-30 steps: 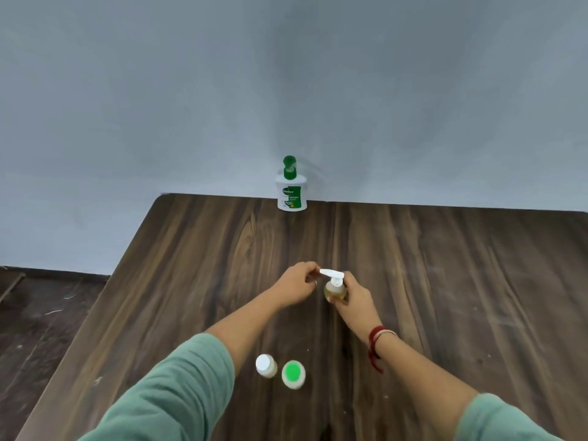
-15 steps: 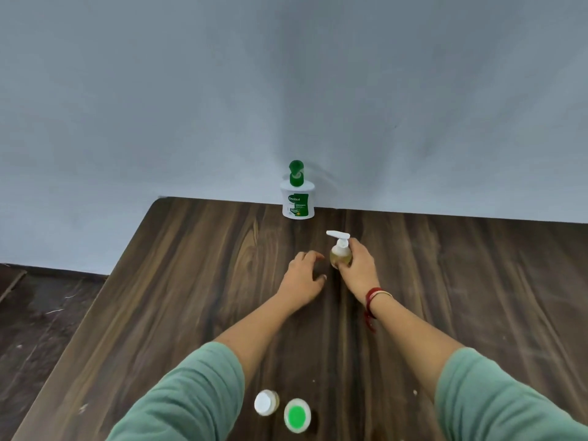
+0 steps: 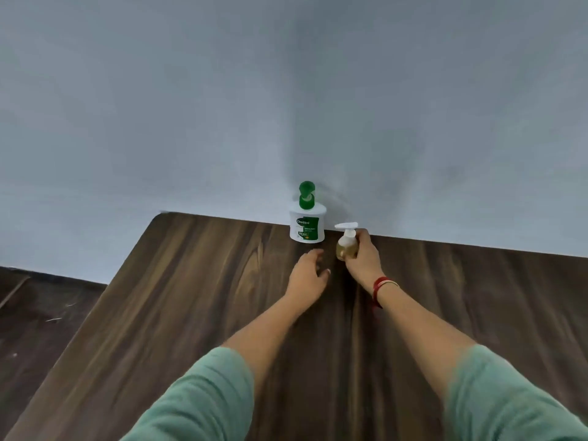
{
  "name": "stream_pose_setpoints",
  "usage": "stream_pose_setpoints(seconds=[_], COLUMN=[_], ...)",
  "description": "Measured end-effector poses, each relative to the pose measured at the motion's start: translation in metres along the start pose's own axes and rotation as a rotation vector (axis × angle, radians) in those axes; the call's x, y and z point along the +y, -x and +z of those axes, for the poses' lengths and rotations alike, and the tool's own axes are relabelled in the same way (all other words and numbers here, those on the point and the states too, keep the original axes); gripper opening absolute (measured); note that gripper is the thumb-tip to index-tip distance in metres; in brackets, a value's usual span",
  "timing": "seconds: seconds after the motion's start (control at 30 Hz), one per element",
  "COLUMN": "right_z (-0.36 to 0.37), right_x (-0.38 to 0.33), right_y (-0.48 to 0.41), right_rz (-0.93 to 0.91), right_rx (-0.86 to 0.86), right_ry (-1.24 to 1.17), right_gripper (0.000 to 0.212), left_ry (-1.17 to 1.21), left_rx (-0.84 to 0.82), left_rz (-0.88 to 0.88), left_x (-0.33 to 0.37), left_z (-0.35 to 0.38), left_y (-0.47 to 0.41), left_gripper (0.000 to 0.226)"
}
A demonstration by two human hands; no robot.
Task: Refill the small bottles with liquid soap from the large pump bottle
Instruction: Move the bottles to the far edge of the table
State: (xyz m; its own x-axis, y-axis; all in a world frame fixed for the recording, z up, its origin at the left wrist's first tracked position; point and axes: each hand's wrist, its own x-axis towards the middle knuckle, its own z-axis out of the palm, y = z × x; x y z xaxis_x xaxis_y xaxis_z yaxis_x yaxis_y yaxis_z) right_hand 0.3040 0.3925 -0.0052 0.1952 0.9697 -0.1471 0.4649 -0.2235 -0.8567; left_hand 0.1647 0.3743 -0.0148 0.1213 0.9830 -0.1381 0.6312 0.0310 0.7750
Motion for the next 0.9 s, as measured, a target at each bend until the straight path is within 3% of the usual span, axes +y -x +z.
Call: stream_pose_setpoints(seconds=[0.33, 0.9], right_z=[-0.001, 0.024], right_x=[0.007, 0.015], right_y=[-0.039, -0.039], right_rz=[-0.080, -0.101], right_rx=[-0.047, 0.207], right_ry=[0.044, -0.187], right_gripper=[0.044, 0.030], left_ry=[0.134, 0.205], left_rx=[-0.005, 0.013], left_rz=[0.020, -0.007], left_x=[0.013, 0.016], left_z=[0.026, 0.035], left_y=[-0.029, -0.035], left_gripper=[0.065, 0.069])
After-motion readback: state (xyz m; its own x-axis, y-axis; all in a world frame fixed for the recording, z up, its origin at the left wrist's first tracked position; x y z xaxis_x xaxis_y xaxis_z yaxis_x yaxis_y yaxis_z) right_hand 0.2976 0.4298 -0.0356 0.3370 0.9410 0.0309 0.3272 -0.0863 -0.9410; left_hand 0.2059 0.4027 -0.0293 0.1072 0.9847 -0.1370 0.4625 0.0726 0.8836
